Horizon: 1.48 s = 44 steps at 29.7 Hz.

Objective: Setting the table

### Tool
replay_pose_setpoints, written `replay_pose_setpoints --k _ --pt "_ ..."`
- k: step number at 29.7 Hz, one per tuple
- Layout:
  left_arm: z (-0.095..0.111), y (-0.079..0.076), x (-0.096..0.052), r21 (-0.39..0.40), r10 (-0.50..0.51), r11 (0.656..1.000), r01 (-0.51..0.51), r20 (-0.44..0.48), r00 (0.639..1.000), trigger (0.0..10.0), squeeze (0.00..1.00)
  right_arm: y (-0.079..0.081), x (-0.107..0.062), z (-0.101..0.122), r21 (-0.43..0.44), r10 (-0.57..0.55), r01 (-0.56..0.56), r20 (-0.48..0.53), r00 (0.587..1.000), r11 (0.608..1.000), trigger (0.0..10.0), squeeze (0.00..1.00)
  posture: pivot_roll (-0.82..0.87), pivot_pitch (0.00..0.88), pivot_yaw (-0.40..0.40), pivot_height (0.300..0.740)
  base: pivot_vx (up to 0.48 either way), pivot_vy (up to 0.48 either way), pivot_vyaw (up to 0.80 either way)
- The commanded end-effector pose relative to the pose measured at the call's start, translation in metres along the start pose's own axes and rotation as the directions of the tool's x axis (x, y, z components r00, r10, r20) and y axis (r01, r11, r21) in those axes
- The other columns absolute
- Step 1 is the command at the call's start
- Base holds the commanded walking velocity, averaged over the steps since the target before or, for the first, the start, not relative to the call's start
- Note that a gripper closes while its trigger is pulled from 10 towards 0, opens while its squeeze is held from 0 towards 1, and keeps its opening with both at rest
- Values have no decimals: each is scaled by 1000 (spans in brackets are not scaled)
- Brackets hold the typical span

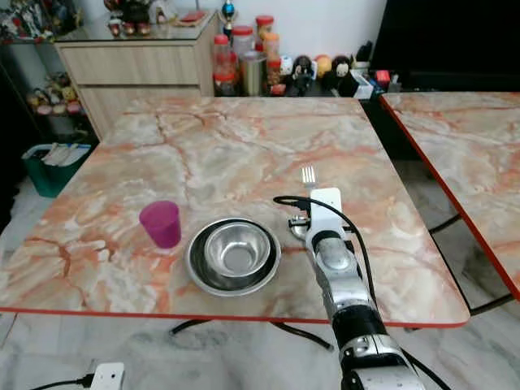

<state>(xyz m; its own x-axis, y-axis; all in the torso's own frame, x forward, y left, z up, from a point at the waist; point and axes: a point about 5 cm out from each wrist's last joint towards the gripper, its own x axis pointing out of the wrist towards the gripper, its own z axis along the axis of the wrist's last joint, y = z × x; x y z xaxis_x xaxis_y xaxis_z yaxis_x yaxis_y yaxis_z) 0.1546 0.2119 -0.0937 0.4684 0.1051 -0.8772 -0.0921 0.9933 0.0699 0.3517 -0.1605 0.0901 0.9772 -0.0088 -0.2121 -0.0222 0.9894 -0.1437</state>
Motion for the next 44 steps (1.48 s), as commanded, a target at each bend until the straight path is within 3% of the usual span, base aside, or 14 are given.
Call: replay_pose_setpoints --k 1,7,14,25,44 --pt "1 0 0 19 7 1000 -7 7 1000 10000 0 -6 -2 -5 -16 -12 11 -30 999 1000 10000 0 80 0 6 740 0 0 0" --pt "-1 -2 0 17 6 1000 -6 0 1000 10000 0 -17 -2 -13 -24 -14 11 -108 994 1000 10000 0 75 0 12 740 0 0 0" --pt "-1 0 0 11 8 1000 -8 4 1000 10000 0 -30 -6 -15 -46 -26 20 -120 992 999 10000 0 76 0 7 740 0 0 0" --pt "2 33 -4 6 36 999 -36 2 999 10000 0 -36 -20 -29 -43 4 -11 -169 986 999 10000 0 76 0 5 740 0 0 0" --pt "-6 25 -4 1 26 1000 -26 -13 1000 10000 0 -41 -29 -41 -15 -15 12 -225 974 1000 10000 0 74 0 12 740 0 0 0"
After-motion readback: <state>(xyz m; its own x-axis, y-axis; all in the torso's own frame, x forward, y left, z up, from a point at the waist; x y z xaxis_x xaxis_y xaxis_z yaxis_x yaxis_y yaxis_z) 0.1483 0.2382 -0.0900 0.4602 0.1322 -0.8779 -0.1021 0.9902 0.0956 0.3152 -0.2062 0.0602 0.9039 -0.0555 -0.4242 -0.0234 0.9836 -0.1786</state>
